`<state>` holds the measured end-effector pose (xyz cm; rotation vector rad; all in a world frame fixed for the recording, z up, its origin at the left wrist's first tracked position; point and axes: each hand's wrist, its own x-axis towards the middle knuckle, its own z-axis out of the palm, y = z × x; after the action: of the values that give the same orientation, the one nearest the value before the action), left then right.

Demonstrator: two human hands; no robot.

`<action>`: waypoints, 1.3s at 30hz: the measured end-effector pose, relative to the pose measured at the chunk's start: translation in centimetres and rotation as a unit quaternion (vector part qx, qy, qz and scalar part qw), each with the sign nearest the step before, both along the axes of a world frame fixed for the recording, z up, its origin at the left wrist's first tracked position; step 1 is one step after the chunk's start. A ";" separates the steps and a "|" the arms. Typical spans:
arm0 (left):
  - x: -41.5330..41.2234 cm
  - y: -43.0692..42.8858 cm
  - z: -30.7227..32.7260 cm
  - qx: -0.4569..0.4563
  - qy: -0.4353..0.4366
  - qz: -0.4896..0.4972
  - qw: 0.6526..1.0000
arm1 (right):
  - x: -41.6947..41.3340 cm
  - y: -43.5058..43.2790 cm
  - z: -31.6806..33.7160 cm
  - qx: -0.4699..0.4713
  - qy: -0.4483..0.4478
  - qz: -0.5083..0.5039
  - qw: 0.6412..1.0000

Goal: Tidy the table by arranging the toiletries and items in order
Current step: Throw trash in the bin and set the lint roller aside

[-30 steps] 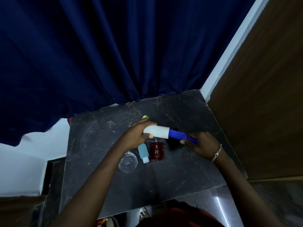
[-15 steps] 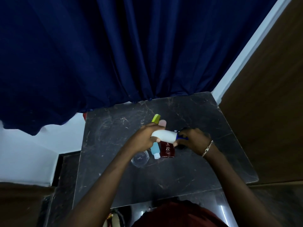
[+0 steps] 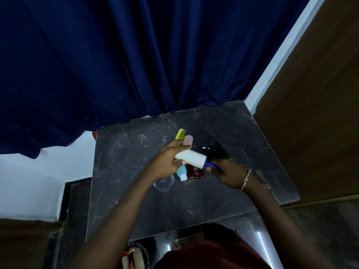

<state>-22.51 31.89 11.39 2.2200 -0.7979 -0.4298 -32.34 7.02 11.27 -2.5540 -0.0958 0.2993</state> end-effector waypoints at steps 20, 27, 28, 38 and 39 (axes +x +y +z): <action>5.8 -13.5 -3.4 0.165 -0.090 0.107 0.976 | 14.2 -18.7 -8.5 -0.018 0.029 -0.213 0.976; 6.3 -15.1 -6.3 0.191 -0.094 0.133 0.968 | 18.9 -21.8 -12.2 -0.123 0.052 -0.206 0.969; 6.3 -15.2 -6.6 0.192 -0.089 0.136 0.968 | 19.3 -22.0 -12.6 -0.140 0.061 -0.197 0.969; 6.3 -15.9 -7.4 0.216 -0.108 0.166 0.956 | 21.6 -21.4 -14.8 -0.225 0.073 -0.148 0.960; 6.3 -16.0 -7.2 0.215 -0.108 0.169 0.956 | 21.6 -20.9 -14.8 -0.240 0.064 -0.117 0.962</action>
<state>-16.17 15.89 4.16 2.7849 -0.4393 -0.2049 -10.70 -13.84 -3.53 -2.9733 0.3701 0.4374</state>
